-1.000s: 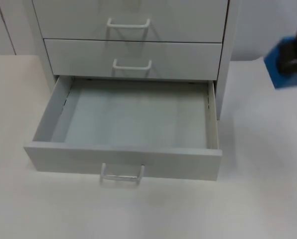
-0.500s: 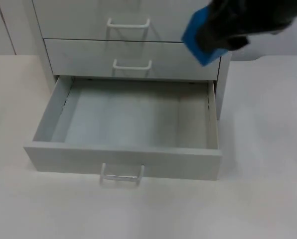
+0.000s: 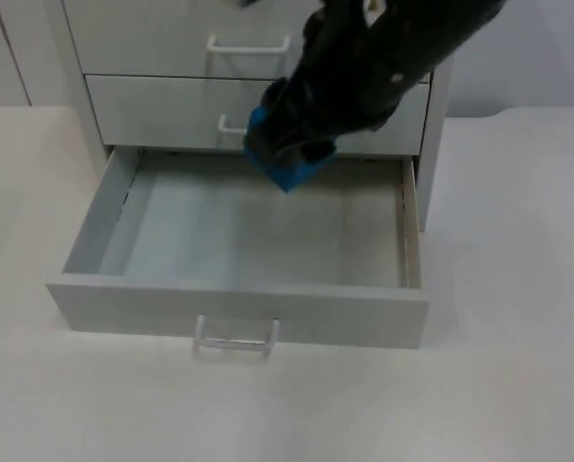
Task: Open the drawer with the left hand, place the block into the drawer with the right hand, then close the drawer with the left hand.
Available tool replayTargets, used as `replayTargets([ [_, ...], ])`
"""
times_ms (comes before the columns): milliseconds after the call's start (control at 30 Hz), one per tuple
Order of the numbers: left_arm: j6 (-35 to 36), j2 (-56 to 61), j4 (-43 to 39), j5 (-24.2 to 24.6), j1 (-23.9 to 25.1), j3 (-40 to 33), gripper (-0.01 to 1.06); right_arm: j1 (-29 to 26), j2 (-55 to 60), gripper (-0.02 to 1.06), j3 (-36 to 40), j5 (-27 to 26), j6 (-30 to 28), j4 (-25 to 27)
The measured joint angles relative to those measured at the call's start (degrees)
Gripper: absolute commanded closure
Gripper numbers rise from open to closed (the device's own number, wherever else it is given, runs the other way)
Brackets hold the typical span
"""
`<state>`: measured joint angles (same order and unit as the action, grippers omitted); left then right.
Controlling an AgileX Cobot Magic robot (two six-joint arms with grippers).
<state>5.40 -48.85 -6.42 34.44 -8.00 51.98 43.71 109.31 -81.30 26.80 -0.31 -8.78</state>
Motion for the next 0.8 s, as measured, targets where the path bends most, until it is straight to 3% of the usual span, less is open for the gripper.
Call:
replayTargets([
  [500, 0.2, 0.0, 0.0, 0.74, 0.0, 0.0, 0.0, 0.56, 10.11, 1.05, -0.37, -7.07, -2.25, 0.11],
  [800, 0.62, 0.0, 0.0, 0.84, 0.0, 0.0, 0.0, 0.56, 15.49, 1.05, -5.62, -8.44, -2.04, 0.11],
])
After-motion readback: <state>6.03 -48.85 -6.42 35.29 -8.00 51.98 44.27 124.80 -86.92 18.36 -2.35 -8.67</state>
